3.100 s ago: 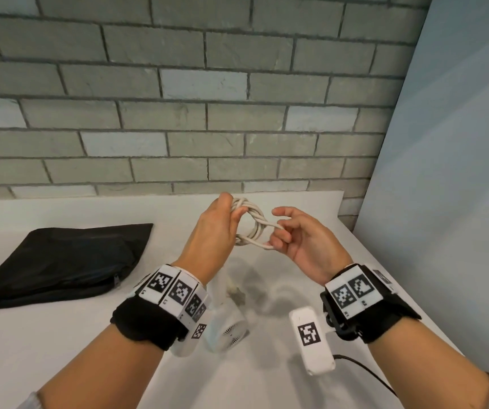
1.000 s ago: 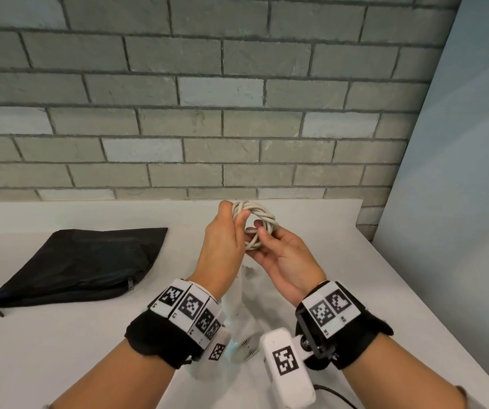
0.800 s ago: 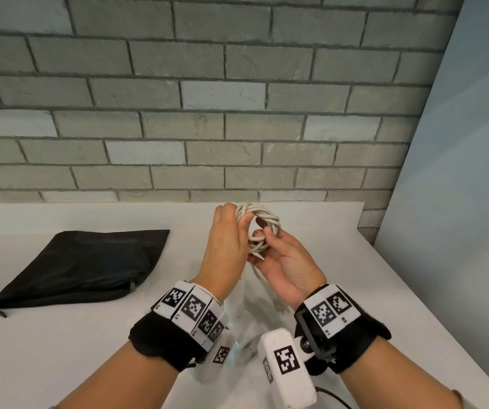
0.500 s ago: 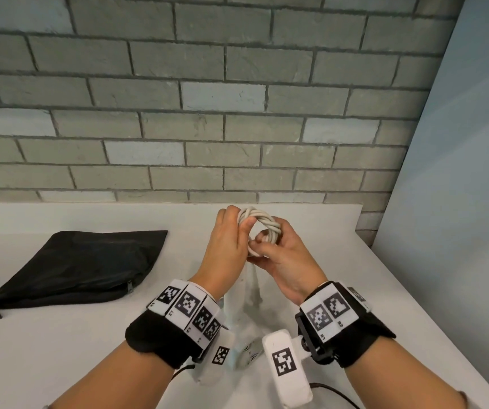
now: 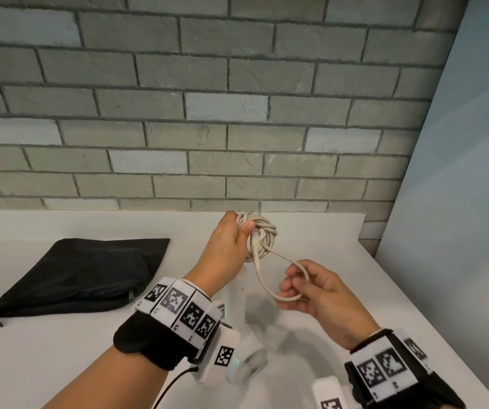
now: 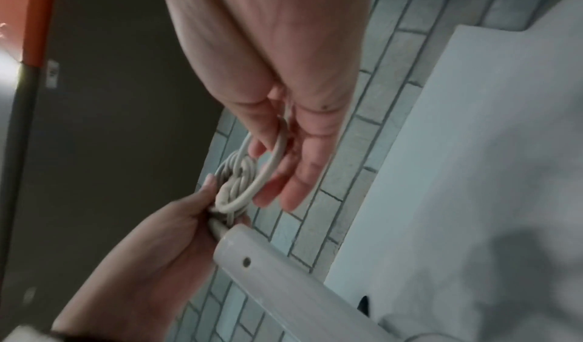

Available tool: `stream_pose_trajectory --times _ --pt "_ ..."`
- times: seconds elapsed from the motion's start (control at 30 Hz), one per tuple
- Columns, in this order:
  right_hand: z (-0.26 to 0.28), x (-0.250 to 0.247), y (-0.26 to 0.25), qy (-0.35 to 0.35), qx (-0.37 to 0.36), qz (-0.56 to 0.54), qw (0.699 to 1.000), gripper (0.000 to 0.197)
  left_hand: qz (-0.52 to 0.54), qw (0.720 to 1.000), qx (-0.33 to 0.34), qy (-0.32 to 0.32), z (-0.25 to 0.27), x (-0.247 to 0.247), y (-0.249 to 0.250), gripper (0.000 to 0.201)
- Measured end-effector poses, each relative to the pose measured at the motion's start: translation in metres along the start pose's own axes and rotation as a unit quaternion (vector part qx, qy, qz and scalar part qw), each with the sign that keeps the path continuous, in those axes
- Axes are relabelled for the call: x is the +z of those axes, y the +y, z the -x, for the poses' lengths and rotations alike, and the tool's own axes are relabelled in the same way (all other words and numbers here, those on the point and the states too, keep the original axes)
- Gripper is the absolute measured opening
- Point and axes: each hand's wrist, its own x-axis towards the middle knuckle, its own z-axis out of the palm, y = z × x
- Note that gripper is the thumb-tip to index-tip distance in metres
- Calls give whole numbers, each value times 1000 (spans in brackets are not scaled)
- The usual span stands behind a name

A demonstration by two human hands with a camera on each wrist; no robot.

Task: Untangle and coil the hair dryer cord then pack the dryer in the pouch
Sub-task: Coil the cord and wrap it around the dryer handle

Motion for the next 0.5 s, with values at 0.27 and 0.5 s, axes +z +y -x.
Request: stream_pose_trajectory --times 0.27,0.5 --pt "8 -19 -10 0 -45 -28 999 25 57 997 -41 25 -6 -10 10 20" --pt "11 -7 13 -98 -62 193 974 21 104 993 -52 29 4 -7 15 19"
